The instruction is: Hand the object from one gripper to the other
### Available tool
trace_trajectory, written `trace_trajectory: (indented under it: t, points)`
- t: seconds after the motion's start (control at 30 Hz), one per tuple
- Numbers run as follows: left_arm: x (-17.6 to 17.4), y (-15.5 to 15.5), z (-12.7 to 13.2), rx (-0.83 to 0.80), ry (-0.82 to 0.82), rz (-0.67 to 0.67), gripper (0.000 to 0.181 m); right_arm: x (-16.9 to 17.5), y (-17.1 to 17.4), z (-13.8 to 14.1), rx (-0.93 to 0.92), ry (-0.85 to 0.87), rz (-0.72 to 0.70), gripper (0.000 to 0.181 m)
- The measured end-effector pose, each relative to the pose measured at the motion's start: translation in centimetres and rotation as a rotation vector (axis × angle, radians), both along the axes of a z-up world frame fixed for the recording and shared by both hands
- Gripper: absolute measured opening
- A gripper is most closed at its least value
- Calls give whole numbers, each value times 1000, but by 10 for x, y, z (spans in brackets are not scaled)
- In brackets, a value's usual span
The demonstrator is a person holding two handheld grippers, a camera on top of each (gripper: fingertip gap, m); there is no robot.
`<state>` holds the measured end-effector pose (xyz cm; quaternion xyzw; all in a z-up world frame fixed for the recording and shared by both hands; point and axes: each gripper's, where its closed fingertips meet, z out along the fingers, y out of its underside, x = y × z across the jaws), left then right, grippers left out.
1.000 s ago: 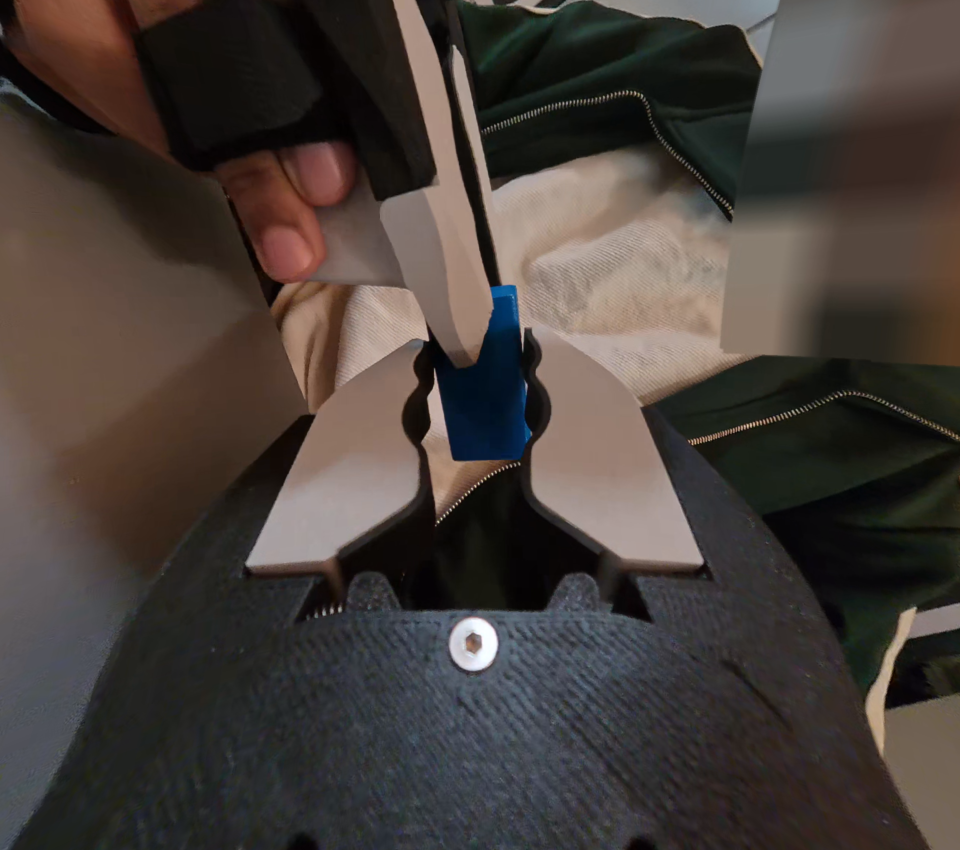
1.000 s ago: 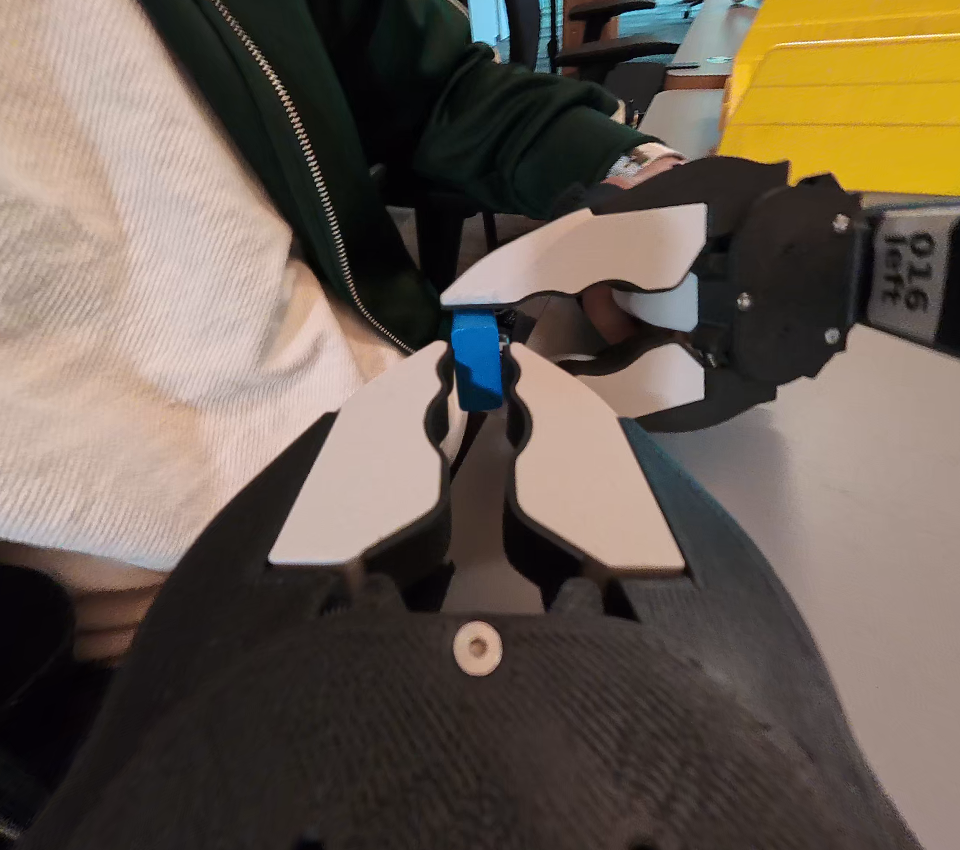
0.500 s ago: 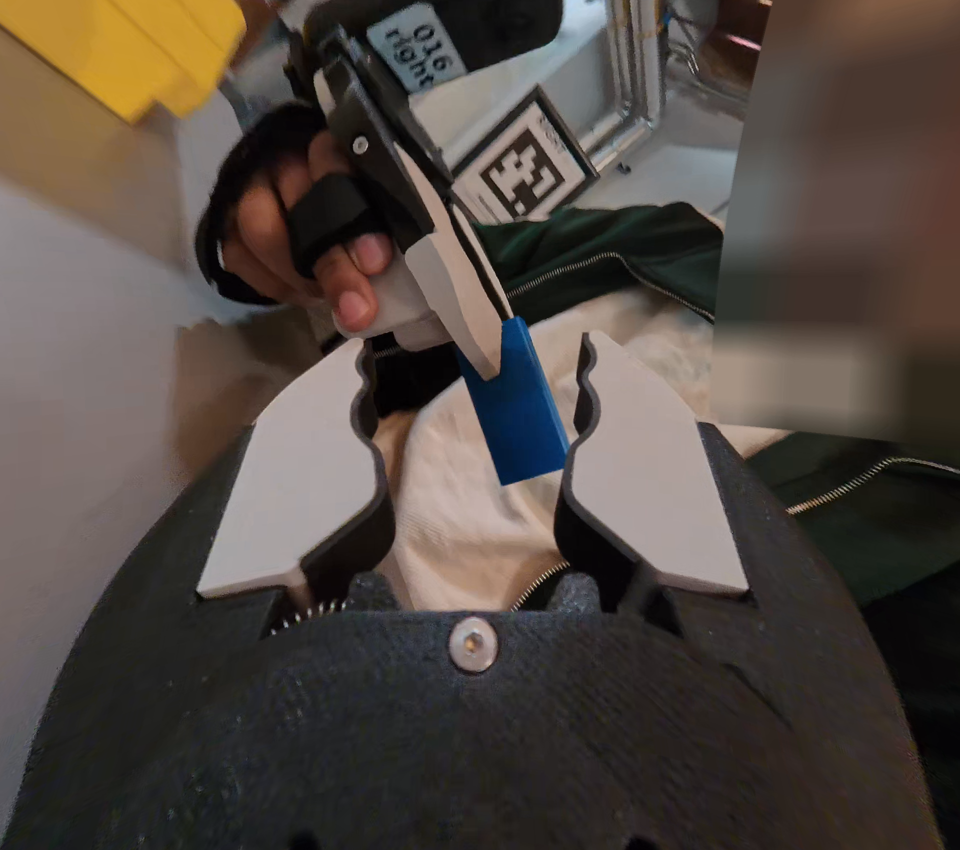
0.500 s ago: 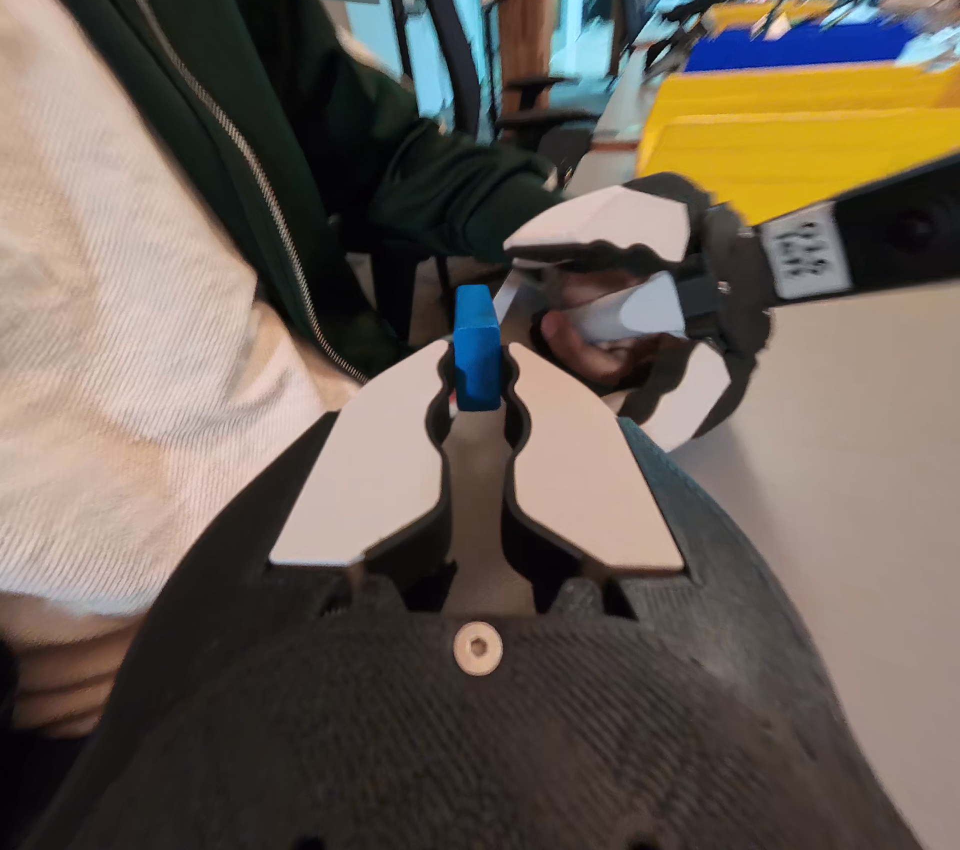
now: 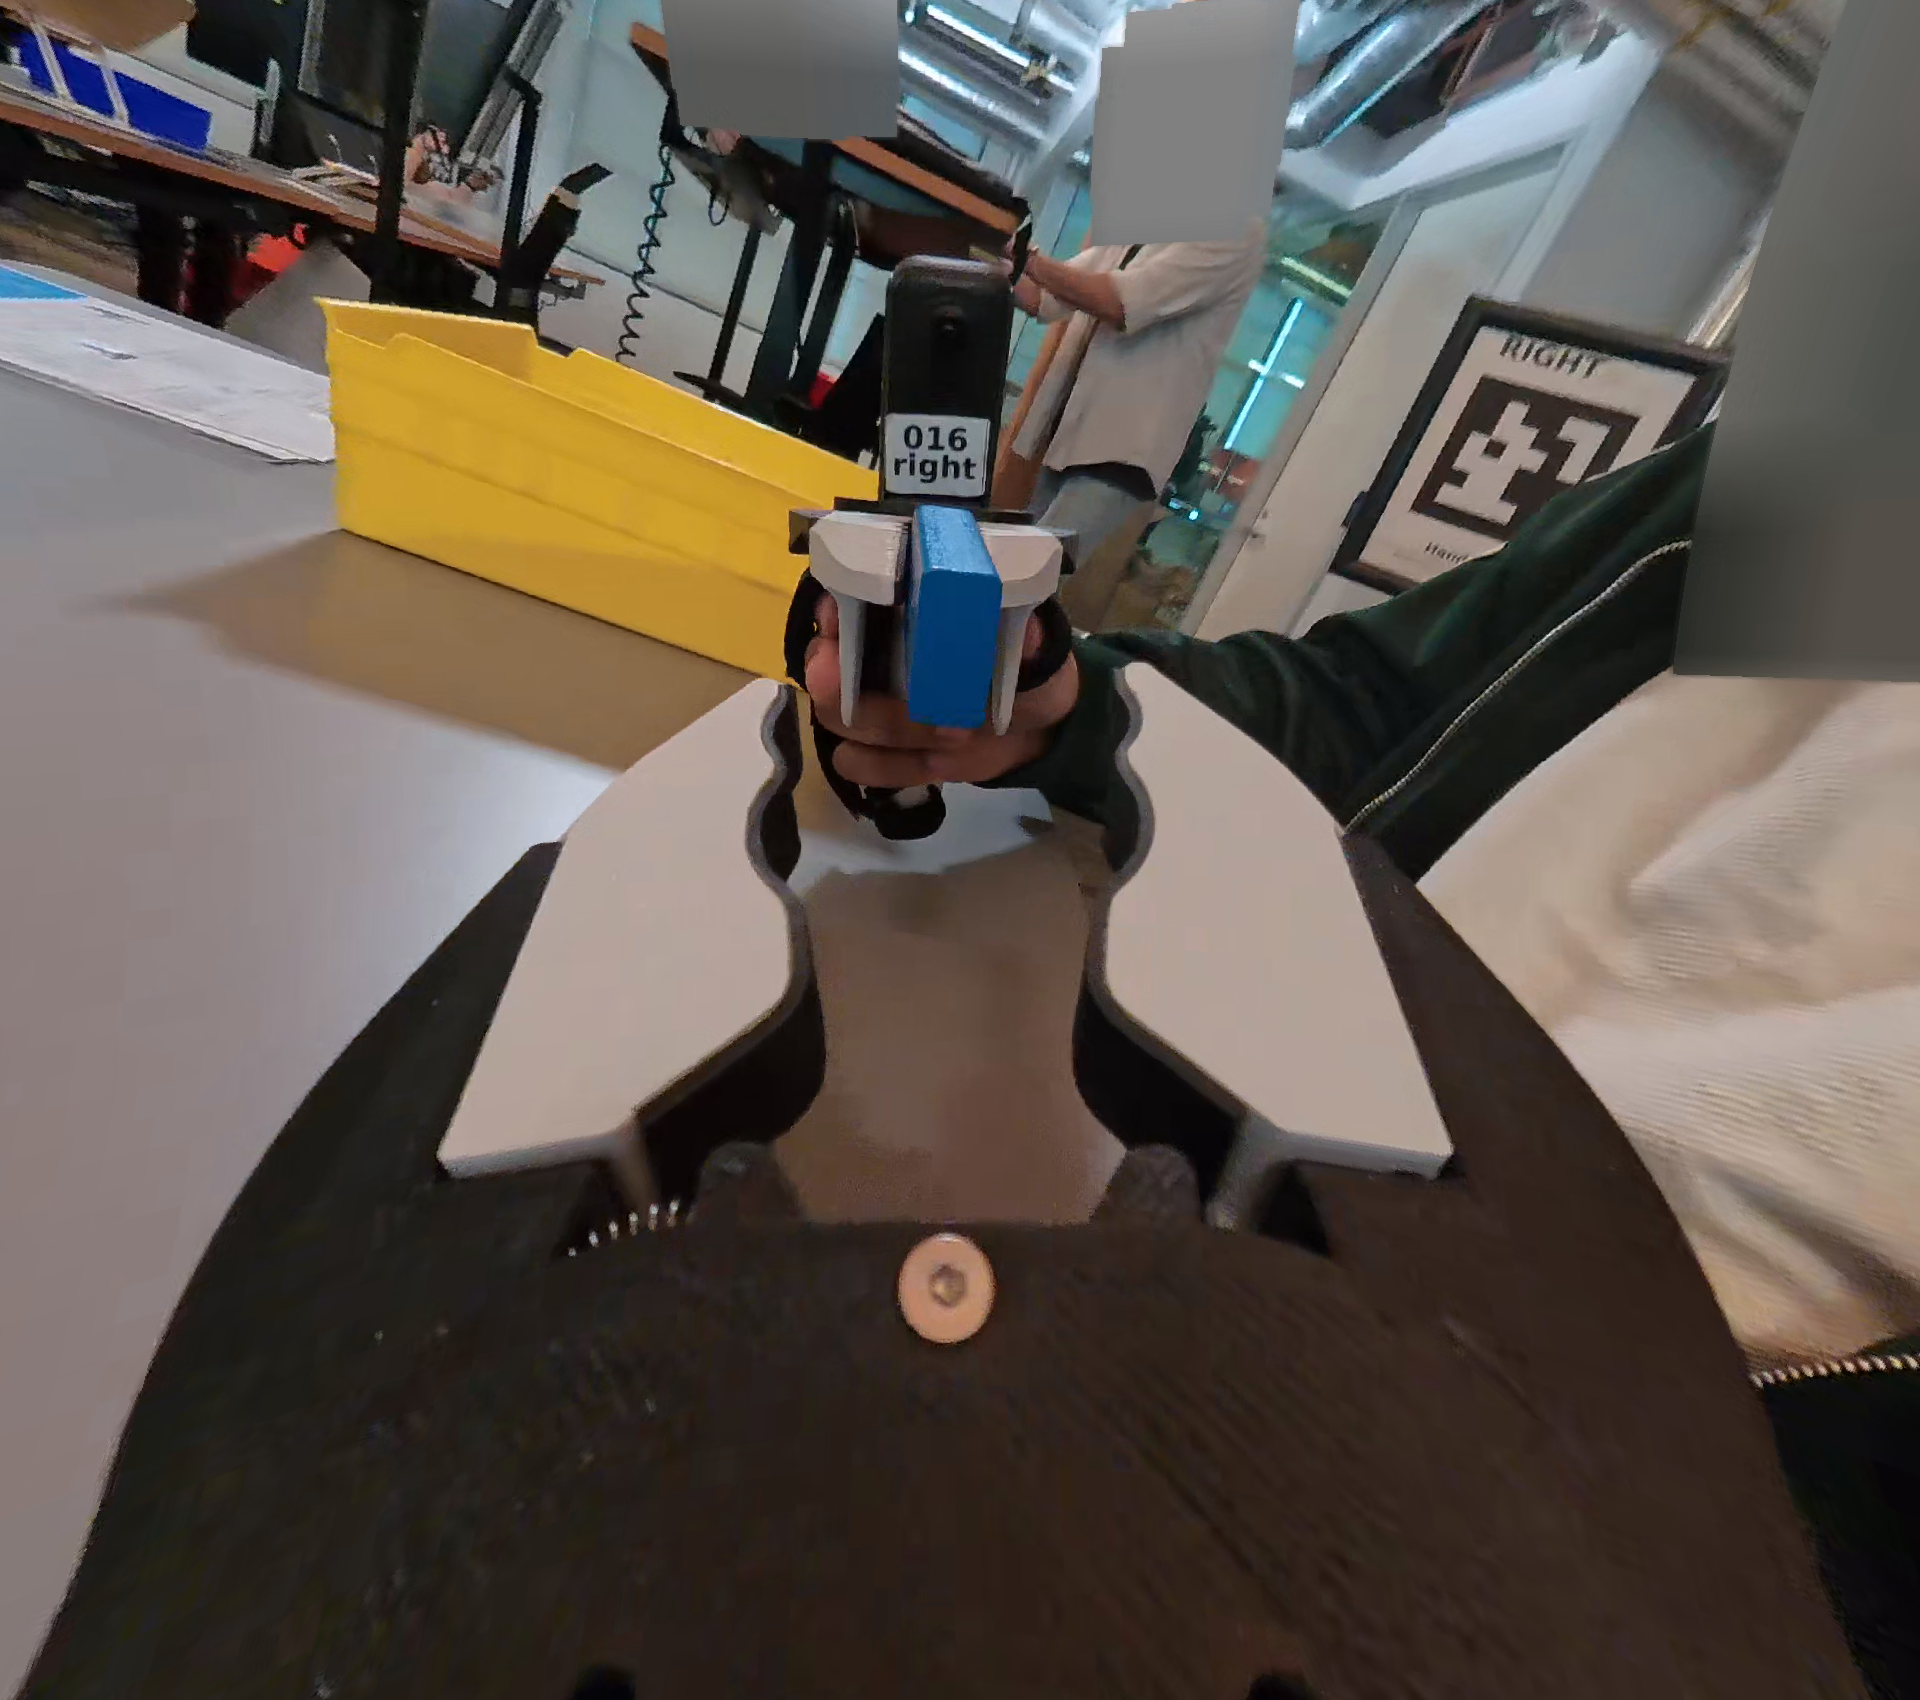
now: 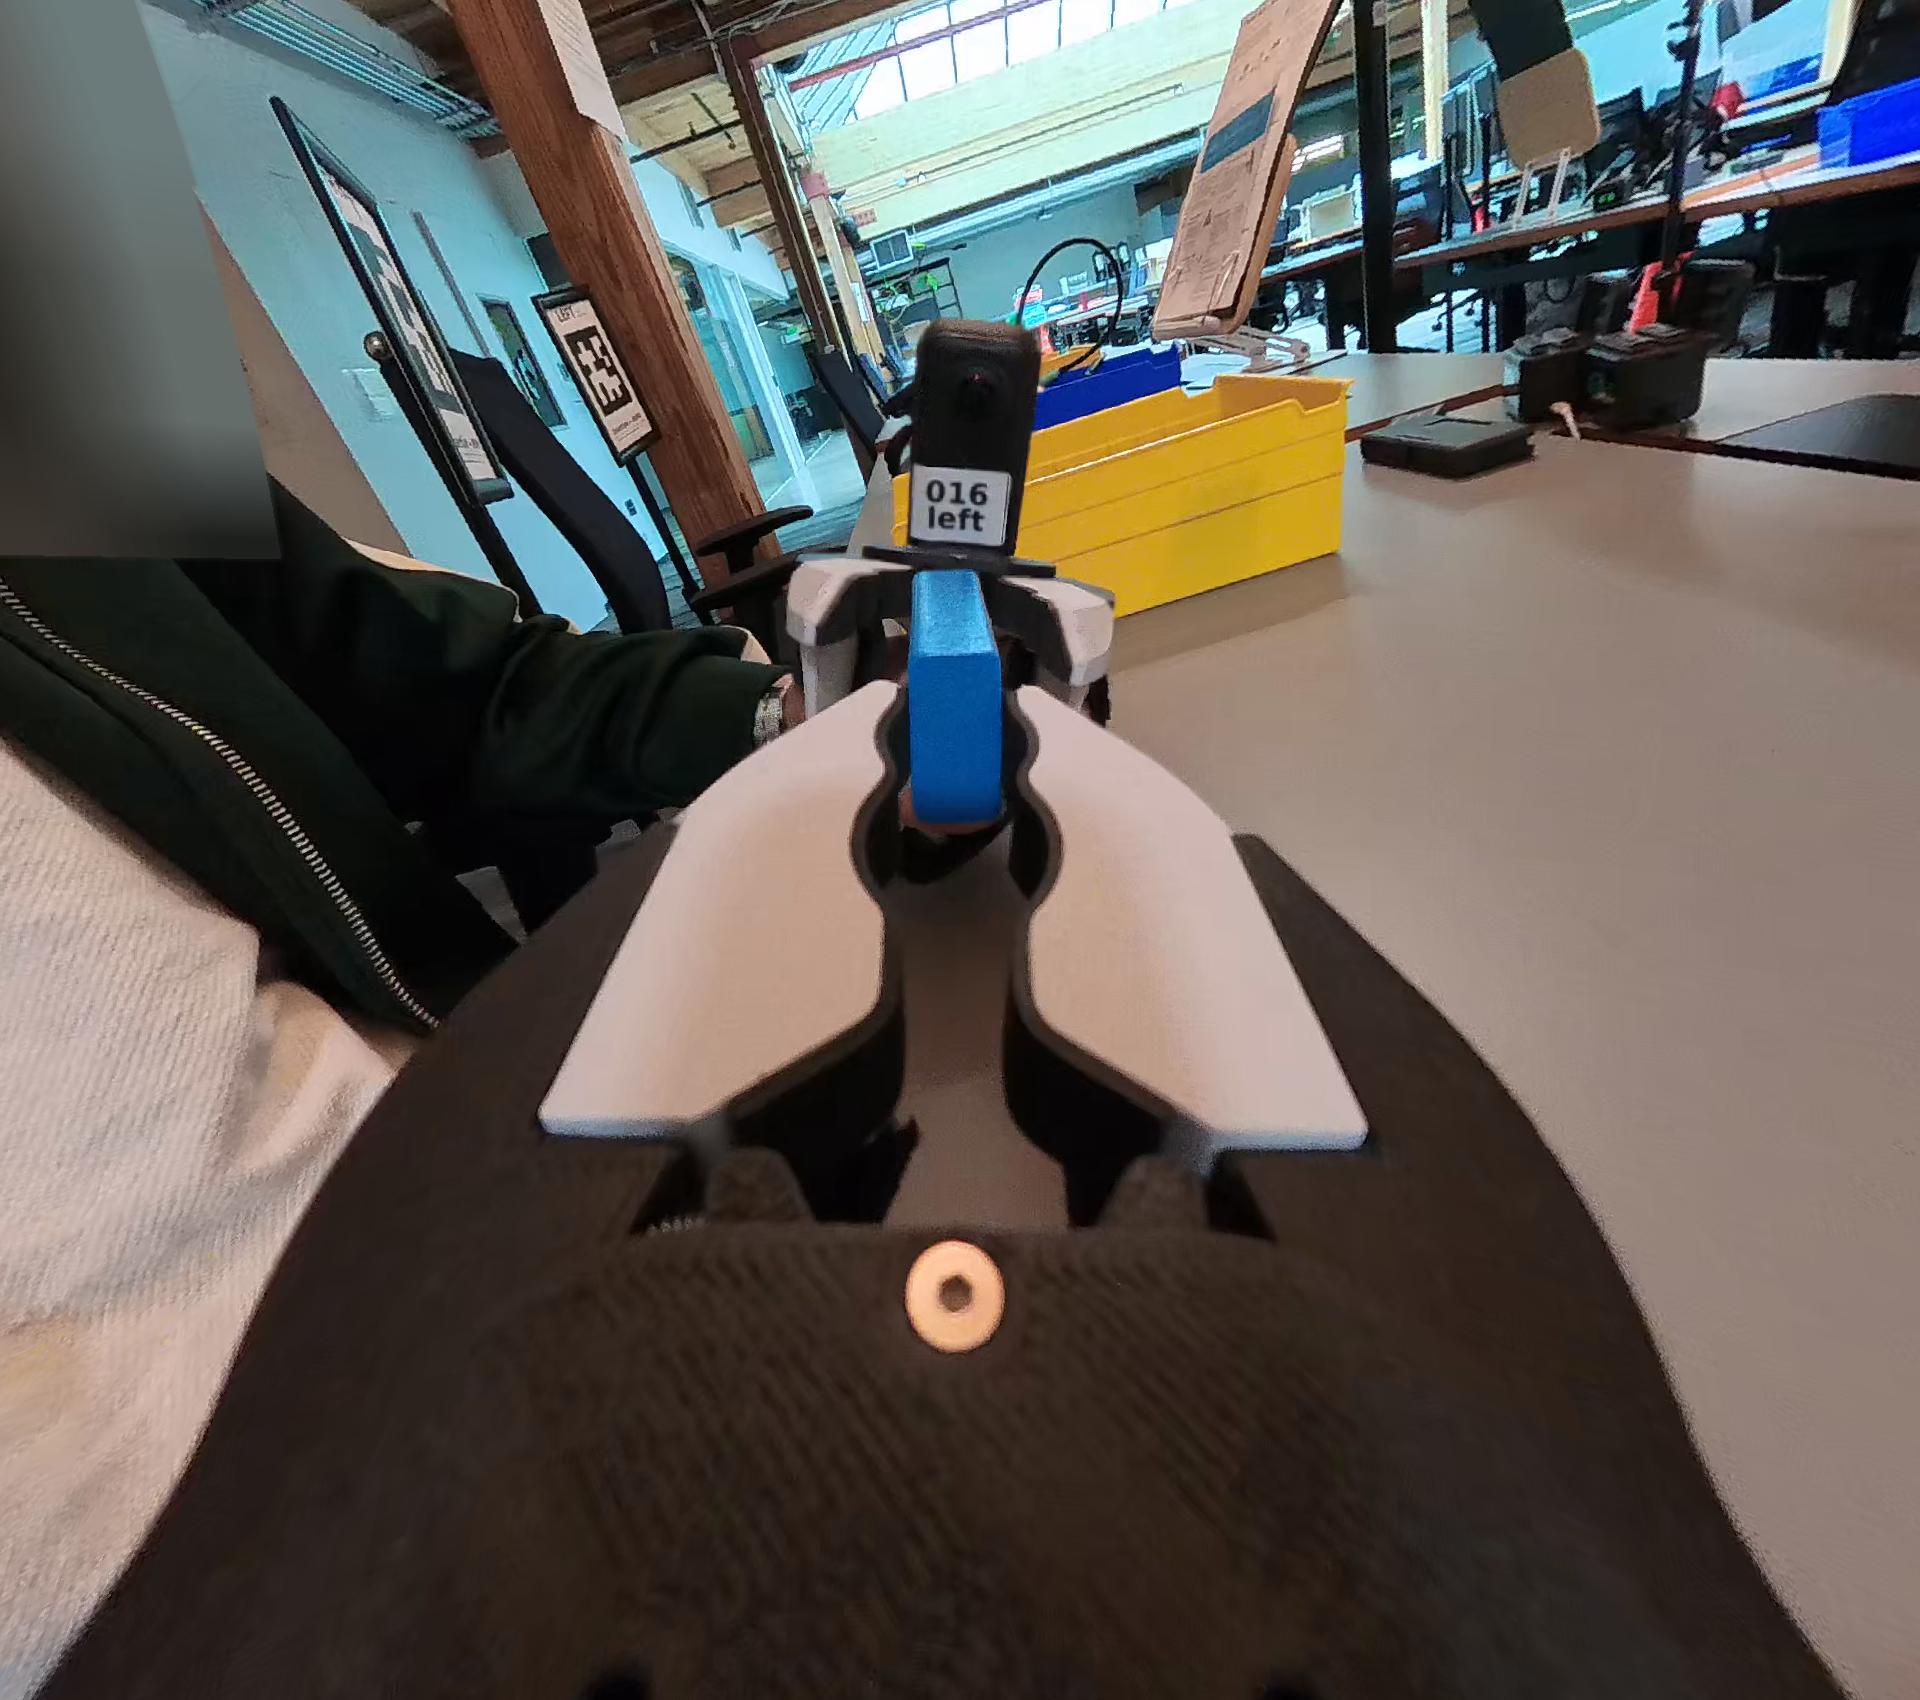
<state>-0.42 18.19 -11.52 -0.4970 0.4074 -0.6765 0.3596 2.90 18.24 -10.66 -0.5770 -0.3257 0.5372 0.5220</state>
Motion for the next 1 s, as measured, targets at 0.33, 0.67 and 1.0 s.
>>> trace_trajectory:
  t: [0.33,0.67,1.0]
  points:
    - [6,-12,-6,75,77,-14,17,-17,-8,-7,8,-42,22,16]
    - [5,1,-8,5,123,48,17,-10,14,-24,17,-168,-111,55]
    - [1,29,-28,-99,275,237,18,12,39,-37,536,-862,-560,57]
